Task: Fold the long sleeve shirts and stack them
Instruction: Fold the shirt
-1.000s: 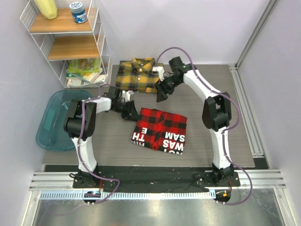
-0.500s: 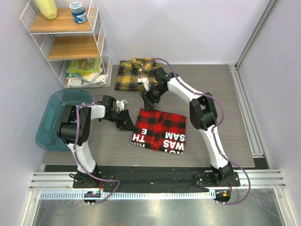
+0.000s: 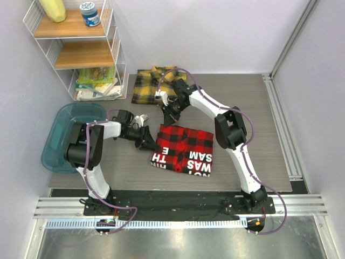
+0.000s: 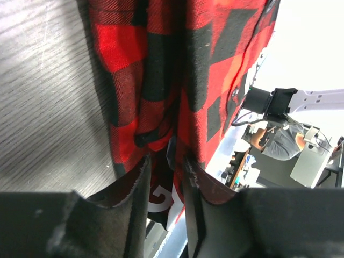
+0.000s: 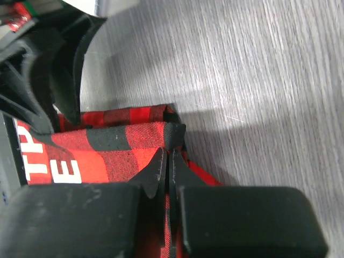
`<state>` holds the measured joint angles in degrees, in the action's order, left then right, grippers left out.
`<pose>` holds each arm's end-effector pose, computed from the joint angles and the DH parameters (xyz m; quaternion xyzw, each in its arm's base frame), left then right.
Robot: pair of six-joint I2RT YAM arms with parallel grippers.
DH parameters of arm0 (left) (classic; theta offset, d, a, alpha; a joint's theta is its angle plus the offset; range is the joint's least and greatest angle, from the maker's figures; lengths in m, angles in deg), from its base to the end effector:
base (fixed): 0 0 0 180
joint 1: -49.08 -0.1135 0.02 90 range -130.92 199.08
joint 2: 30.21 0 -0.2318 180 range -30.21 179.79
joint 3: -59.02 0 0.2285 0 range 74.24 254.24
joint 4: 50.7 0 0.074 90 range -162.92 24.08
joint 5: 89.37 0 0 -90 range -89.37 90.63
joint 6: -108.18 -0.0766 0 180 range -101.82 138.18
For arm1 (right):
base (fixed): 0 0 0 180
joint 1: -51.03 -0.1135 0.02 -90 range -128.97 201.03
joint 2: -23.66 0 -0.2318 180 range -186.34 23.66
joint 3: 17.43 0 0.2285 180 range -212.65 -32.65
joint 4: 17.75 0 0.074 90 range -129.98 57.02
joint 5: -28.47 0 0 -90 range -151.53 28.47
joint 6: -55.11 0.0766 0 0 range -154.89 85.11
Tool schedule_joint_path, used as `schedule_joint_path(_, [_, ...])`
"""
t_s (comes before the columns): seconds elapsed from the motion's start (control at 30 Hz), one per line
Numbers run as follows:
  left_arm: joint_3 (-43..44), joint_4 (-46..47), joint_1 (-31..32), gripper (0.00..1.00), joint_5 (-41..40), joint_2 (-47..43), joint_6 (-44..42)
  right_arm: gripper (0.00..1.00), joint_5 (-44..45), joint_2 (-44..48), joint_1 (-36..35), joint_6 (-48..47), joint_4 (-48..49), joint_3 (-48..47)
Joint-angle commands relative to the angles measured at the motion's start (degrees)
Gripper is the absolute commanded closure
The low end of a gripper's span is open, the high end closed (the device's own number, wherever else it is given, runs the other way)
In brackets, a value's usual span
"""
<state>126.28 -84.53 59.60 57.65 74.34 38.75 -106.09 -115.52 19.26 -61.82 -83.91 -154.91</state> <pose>0.2807 -0.1175 0.0900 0.0021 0.8704 -0.4922 0.0127 0.3732 0.2944 0.1391 -0.5086 0.7559 0.3792 0.1618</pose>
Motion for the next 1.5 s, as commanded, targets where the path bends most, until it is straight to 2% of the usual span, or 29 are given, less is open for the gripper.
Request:
schedule_joint_path(0.0, [-0.70,1.12,0.55,0.72,-0.67,1.35,1.13,0.99,-3.87,0.92,-0.22,-0.83,1.28,-1.76])
schedule_joint_path(0.17, [-0.97,1.73,1.43,0.65,-2.79,2.23,1.39,0.99,-5.80,1.36,-0.14,-1.27,0.93,-0.97])
schedule_joint_path(0.3, [-0.79,3.49,2.66,0.65,-2.09,3.11,2.01,0.99,-8.08,2.50,-0.14,-1.10,0.93,-0.09])
schedule_joint_path(0.37, [-0.44,4.02,3.27,0.73,-0.34,3.38,1.83,0.99,-8.44,2.85,-0.14,-0.84,1.01,0.44])
schedule_joint_path(0.4, [-0.26,4.28,3.27,0.83,0.89,3.20,1.92,0.99,-8.62,2.86,-0.14,-0.57,1.02,0.44])
schedule_joint_path(0.47, [-0.26,4.37,3.36,0.91,4.31,2.24,1.75,0.99,-8.79,3.12,-0.14,-0.66,1.02,0.61])
schedule_joint_path(0.5, [-0.70,4.20,3.36,1.00,4.86,0.23,1.66,0.99,-8.62,3.12,-0.14,-0.75,1.10,0.62])
schedule_joint_path(0.53, [-1.05,3.59,3.28,1.00,4.69,-1.44,1.31,0.99,-8.01,3.12,-0.14,-0.57,1.02,0.62])
schedule_joint_path(0.67, [-1.14,-4.92,2.92,1.00,3.02,-9.00,-4.73,0.99,-6.86,4.17,-0.14,-1.62,0.93,1.31])
schedule_joint_path(0.77, [0.00,-10.99,2.57,1.00,0.74,-12.79,-5.63,0.99,-6.42,4.79,-0.05,-1.98,1.10,1.58])
schedule_joint_path(0.87, [0.61,-16.18,2.48,1.00,-3.82,-12.97,-6.59,0.99,-5.20,4.18,-0.14,-2.50,1.37,1.23])
schedule_joint_path(0.9, [0.88,-16.98,2.40,1.00,-8.10,-12.88,-7.30,0.99,-4.93,4.00,-0.14,-2.59,1.45,1.14])
schedule_joint_path(1.13, [0.26,-19.01,0.82,1.00,-20.87,-6.04,-7.31,0.99,-2.12,1.63,-0.31,-1.28,4.61,0.88])
schedule_joint_path(1.27, [2.28,-18.83,-0.07,1.00,-20.98,3.17,-7.66,0.99,-1.15,0.40,-0.57,0.39,8.12,0.79])
schedule_joint_path(1.4, [3.51,-18.83,-0.85,1.00,-18.27,5.75,-8.18,0.96,0.08,-0.39,-0.93,2.06,9.45,0.18])
schedule_joint_path(1.43, [3.78,-19.09,-1.12,0.95,-17.73,5.58,-8.79,0.92,1.13,-0.57,-1.01,2.50,9.37,0.00])
schedule_joint_path(1.47, [4.74,-19.70,-1.47,0.76,-17.47,4.97,-9.15,0.89,1.75,-0.75,-1.01,2.94,9.45,-0.09])
